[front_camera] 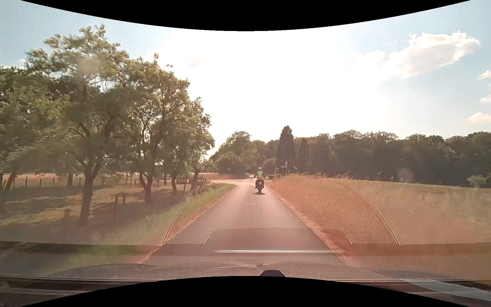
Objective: Follow the waypoints while adhering to traffic rules and regulations
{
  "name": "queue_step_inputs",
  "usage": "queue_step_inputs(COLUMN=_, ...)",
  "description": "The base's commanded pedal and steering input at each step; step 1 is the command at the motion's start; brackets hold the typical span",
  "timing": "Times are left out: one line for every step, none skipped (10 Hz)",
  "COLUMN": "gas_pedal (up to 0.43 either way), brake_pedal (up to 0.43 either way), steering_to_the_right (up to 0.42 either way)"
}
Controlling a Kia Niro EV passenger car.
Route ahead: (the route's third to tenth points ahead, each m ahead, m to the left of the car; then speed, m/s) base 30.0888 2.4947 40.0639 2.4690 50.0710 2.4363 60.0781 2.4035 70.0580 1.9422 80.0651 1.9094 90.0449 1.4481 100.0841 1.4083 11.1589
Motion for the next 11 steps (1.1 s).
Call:
queue_step_inputs(gas_pedal=0.15, brake_pedal=0.0, steering_to_the_right=-0.001)
queue_step_inputs(gas_pedal=0.157, brake_pedal=0.0, steering_to_the_right=-0.001)
queue_step_inputs(gas_pedal=0.157, brake_pedal=0.0, steering_to_the_right=0.0)
queue_step_inputs(gas_pedal=0.157, brake_pedal=0.0, steering_to_the_right=0.006)
queue_step_inputs(gas_pedal=0.157, brake_pedal=0.0, steering_to_the_right=0.011)
queue_step_inputs(gas_pedal=0.157, brake_pedal=0.0, steering_to_the_right=0.01)
queue_step_inputs(gas_pedal=0.157, brake_pedal=0.0, steering_to_the_right=0.009)
queue_step_inputs(gas_pedal=0.118, brake_pedal=0.0, steering_to_the_right=0.008)
queue_step_inputs(gas_pedal=0.098, brake_pedal=0.0, steering_to_the_right=0.007)
queue_step_inputs(gas_pedal=0.098, brake_pedal=0.0, steering_to_the_right=0.006)
queue_step_inputs(gas_pedal=0.098, brake_pedal=0.0, steering_to_the_right=0.006)
